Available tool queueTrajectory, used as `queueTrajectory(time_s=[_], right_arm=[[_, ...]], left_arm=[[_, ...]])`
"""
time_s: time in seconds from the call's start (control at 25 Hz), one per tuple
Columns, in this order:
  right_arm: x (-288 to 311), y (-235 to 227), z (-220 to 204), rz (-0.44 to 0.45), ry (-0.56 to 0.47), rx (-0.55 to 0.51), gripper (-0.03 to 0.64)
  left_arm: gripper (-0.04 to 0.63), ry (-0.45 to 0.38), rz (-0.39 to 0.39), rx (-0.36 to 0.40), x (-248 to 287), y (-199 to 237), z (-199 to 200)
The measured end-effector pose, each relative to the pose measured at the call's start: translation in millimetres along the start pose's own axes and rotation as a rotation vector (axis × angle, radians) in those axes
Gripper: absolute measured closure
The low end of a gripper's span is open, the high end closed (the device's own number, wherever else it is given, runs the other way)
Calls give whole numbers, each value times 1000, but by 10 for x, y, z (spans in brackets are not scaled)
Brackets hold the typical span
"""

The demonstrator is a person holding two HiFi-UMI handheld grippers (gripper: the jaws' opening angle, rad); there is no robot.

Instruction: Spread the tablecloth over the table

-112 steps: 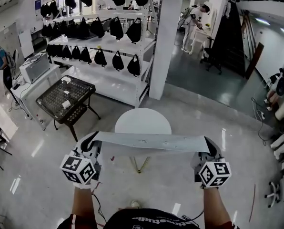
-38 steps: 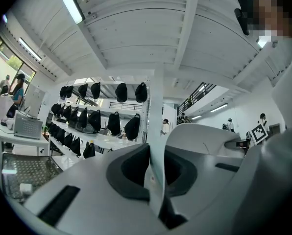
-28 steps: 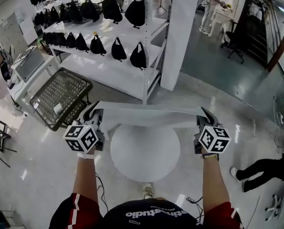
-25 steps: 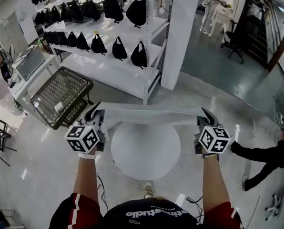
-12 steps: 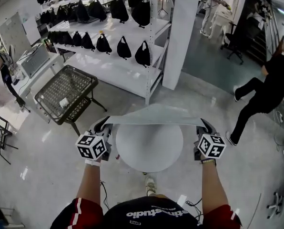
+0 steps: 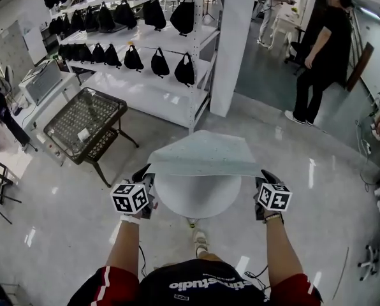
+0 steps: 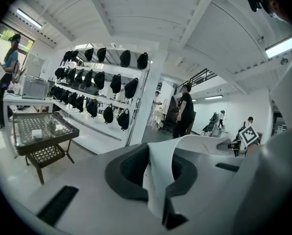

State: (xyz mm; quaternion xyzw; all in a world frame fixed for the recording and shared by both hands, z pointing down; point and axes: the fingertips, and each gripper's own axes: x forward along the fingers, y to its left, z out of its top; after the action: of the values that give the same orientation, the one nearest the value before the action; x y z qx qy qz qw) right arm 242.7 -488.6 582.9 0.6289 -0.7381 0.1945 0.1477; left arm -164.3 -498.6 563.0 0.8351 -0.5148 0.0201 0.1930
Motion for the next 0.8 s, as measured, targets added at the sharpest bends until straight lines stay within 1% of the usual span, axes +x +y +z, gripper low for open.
queueTrajectory(time_s=[0.08,0.2,0.4,0.52,0.56,0.64,0.72,0.8], right_arm=[[-117,3,-165,-5,30,-4,542],[-308,30,-378,-3,68,-1,523],[-669,192,-507,3,55,-20,518],[-771,226,-607,-7,64,-14,518],[-796,212,-640,-17,64,-5,526],[-834,169,-693,-31,66,23,587],[-837,137,-742,-27,80,42,591],[-826,127,-781,-15,89,51,591]], left_arm=[[572,13,-3,-15,-14,-26,-88],[572,26,-11,-35,-55,-69,-191],[572,89,-23,0,-132,-198,-416],[568,121,-20,-8,-206,-230,-581],[565,134,-19,-6,-225,-236,-637],[558,162,-20,5,-255,-258,-730],[550,195,-22,17,-261,-295,-810],[539,243,-19,53,-236,-343,-912]])
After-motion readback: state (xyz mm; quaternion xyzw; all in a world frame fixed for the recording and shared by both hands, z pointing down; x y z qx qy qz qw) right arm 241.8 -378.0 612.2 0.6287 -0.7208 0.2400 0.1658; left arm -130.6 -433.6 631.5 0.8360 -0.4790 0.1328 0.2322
